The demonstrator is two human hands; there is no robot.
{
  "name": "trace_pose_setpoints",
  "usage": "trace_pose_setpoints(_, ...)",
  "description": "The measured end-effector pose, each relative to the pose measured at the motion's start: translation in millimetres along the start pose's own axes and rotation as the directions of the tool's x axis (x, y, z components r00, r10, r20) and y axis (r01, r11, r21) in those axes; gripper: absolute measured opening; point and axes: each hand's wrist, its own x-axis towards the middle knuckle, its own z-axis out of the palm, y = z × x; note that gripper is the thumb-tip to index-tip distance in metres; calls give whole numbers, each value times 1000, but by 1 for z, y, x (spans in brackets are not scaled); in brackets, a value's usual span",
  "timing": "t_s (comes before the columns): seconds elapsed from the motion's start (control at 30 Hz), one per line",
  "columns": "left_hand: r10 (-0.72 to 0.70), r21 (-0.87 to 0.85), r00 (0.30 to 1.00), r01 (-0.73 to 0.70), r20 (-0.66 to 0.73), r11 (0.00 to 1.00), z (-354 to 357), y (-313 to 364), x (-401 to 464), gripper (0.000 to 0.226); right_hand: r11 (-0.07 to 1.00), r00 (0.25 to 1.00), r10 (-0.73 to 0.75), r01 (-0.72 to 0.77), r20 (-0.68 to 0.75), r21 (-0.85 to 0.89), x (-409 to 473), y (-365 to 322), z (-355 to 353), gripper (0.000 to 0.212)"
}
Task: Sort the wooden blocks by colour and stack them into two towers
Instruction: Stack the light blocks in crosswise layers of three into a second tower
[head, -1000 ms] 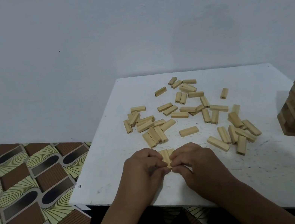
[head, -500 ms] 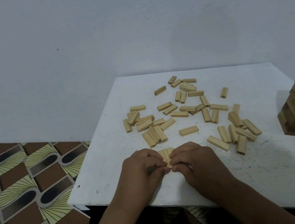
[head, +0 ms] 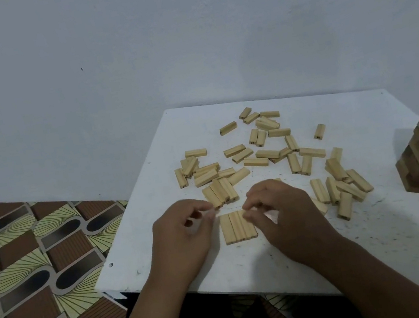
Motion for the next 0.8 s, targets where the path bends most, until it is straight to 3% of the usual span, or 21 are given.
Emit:
trace_pose_setpoints(0.13, -126, 70, 992, 124, 23, 990, 7, 2, 20, 25, 999, 997, 31, -33, -65, -27, 17, -10, 17, 19)
trace_pose_setpoints(0.23, -160, 189, 981, 139, 105, 972, 15, 2, 30, 31, 967, 971, 240, -238, 13, -88, 33, -17, 25, 35)
trace_pose_setpoints(0.3, -183, 187, 971, 153, 153, 970, 18, 4, 33, 40, 938, 942, 332, -324, 51, -123, 43, -20, 26, 29)
trace_pose_setpoints(0.4, -183, 171, 972, 157, 149, 973, 18, 4, 35, 36, 917, 920, 392, -389, 14, -87, 49, -21, 22, 9)
trace_pose_setpoints(0.67, -153, 142, 986, 141, 72, 980, 18, -3, 37, 16, 909, 909, 416, -416, 16, 18, 38, -13, 3, 10)
trace_pose_setpoints(0.8, -120, 105, 992, 124, -39, 987, 6, 5, 33, 20, 923, 923, 381, -377, -52, 81, 24, -13, -12, 11)
